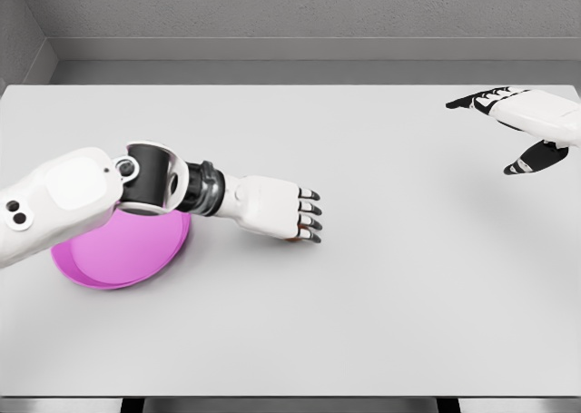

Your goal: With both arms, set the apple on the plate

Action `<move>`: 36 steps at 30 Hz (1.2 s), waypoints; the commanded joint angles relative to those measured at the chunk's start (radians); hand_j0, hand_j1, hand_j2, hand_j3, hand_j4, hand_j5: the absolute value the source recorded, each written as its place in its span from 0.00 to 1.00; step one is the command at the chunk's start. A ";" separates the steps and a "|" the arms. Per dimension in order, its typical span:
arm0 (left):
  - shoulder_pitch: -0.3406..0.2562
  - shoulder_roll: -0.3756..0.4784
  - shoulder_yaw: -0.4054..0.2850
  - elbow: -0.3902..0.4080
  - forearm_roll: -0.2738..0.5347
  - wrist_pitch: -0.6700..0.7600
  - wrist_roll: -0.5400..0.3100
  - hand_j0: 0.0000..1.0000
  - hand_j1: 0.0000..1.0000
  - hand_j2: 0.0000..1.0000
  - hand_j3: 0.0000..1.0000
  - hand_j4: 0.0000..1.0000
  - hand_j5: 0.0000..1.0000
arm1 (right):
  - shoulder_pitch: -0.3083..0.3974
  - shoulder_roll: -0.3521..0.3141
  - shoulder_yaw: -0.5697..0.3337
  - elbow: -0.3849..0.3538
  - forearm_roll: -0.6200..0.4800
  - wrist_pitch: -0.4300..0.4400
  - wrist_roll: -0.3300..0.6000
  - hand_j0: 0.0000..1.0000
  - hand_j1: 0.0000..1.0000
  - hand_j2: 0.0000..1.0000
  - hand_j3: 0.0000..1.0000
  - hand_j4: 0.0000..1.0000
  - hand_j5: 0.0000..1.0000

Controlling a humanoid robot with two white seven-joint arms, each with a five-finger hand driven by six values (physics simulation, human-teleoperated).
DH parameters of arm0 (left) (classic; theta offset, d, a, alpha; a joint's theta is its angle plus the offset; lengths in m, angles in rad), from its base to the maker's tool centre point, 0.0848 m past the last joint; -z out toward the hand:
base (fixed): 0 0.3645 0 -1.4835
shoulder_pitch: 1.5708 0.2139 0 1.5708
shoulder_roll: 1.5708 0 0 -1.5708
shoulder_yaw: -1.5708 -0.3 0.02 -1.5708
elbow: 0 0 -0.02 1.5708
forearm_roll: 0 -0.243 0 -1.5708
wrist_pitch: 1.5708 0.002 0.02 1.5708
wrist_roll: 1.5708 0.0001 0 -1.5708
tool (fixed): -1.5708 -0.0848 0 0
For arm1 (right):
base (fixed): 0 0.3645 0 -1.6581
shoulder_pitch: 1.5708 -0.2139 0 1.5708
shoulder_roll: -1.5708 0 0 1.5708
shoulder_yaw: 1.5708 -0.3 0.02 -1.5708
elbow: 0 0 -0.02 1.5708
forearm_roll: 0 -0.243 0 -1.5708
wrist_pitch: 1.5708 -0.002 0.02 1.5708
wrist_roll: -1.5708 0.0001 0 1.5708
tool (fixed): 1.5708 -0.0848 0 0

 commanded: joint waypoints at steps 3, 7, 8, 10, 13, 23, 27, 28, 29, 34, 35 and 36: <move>0.000 -0.010 -0.007 0.008 -0.013 0.001 0.000 1.00 1.00 1.00 1.00 1.00 1.00 | -0.002 0.001 0.000 0.000 -0.002 0.001 0.000 1.00 1.00 1.00 1.00 1.00 1.00; 0.000 -0.013 -0.007 0.011 -0.013 0.001 0.002 0.91 0.91 0.91 0.91 0.91 0.91 | -0.005 0.011 0.001 0.004 -0.002 0.001 0.000 1.00 1.00 1.00 1.00 1.00 1.00; 0.000 -0.013 -0.007 0.013 -0.014 0.001 0.002 0.88 0.88 0.88 0.88 0.88 0.88 | -0.003 0.011 0.001 0.003 -0.002 0.001 0.000 1.00 1.00 1.00 1.00 1.00 1.00; 0.000 -0.013 -0.007 0.013 -0.031 0.001 0.002 0.72 0.72 0.72 0.72 0.72 0.72 | -0.002 0.009 0.001 0.003 -0.002 0.001 0.000 1.00 1.00 1.00 1.00 1.00 1.00; -0.002 -0.015 -0.025 0.025 -0.045 0.001 0.002 0.55 0.55 0.55 0.55 0.55 0.55 | 0.002 0.009 0.001 0.003 -0.002 0.001 0.000 1.00 1.00 1.00 1.00 1.00 1.00; -0.002 -0.015 -0.028 0.033 -0.092 0.001 0.003 0.25 0.25 0.25 0.25 0.25 0.25 | 0.003 0.011 0.006 0.001 -0.002 0.002 0.000 1.00 1.00 1.00 1.00 1.00 1.00; -0.003 -0.015 -0.028 0.034 -0.095 0.001 0.002 0.15 0.15 0.15 0.15 0.15 0.15 | 0.005 0.009 0.006 -0.002 -0.002 0.001 0.000 1.00 1.00 1.00 1.00 1.00 1.00; -0.003 -0.015 -0.027 0.034 -0.095 0.001 0.003 0.12 0.12 0.12 0.12 0.12 0.12 | 0.003 0.009 0.006 0.000 -0.002 0.001 0.000 1.00 1.00 1.00 1.00 1.00 1.00; -0.003 -0.013 -0.025 0.034 -0.091 0.001 0.003 0.09 0.09 0.09 0.09 0.09 0.09 | 0.005 0.006 0.006 0.000 -0.002 0.001 0.000 1.00 1.00 1.00 1.00 1.00 1.00; -0.005 -0.003 0.005 0.033 -0.013 0.001 0.011 0.09 0.09 0.09 0.09 0.09 0.09 | 0.003 0.009 0.006 0.000 -0.002 0.001 0.000 1.00 1.00 1.00 1.00 1.00 1.00; -0.011 -0.003 0.005 0.033 0.006 0.001 0.013 0.09 0.09 0.09 0.09 0.09 0.09 | 0.003 0.009 0.006 0.000 -0.002 0.001 0.000 1.00 1.00 1.00 1.00 1.00 1.00; -0.017 -0.001 0.005 0.033 0.018 0.001 0.011 0.10 0.10 0.10 0.10 0.10 0.10 | 0.003 0.009 0.006 0.000 -0.002 0.001 0.000 1.00 1.00 1.00 1.00 1.00 1.00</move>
